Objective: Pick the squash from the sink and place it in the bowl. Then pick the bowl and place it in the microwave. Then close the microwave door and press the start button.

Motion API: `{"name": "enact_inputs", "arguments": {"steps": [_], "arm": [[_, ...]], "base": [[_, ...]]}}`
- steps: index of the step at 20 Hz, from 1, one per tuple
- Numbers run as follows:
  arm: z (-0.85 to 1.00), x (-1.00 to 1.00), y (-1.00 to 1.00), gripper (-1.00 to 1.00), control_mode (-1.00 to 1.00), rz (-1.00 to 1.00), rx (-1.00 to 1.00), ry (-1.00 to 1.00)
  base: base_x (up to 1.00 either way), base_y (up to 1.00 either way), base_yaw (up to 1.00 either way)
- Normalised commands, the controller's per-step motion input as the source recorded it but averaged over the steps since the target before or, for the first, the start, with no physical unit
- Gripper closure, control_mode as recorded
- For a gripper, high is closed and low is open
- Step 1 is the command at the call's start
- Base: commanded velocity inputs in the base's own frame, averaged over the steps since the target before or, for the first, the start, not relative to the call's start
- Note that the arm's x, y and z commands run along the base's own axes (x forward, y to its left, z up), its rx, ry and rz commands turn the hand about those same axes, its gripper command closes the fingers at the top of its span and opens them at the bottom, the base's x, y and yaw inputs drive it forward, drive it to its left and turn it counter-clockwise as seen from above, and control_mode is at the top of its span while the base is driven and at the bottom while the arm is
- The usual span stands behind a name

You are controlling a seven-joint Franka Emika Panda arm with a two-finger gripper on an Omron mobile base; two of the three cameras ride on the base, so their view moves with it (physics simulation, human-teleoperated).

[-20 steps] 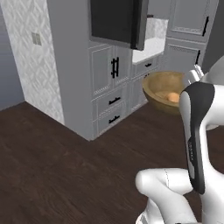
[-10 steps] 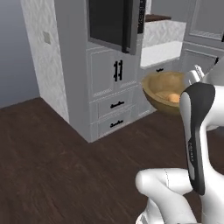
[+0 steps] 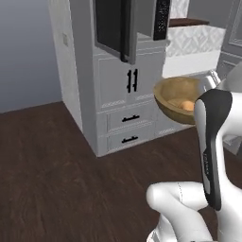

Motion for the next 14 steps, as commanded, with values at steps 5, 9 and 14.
{"name": "enact_inputs", "arguments": {"steps": [5,9,14], "arm": [[0.0,0.0,0.0,1.0,1.0,0.0,0.0,0.0],[0.0,0.0,0.0,1.0,1.0,0.0,0.0,0.0],[0.0,0.0,0.0,1.0,1.0,0.0,0.0,0.0]], "base": [[0.0,-1.0,0.39],[0.0,-1.0,0.38],[-0.01,-1.0,0.37]]}}
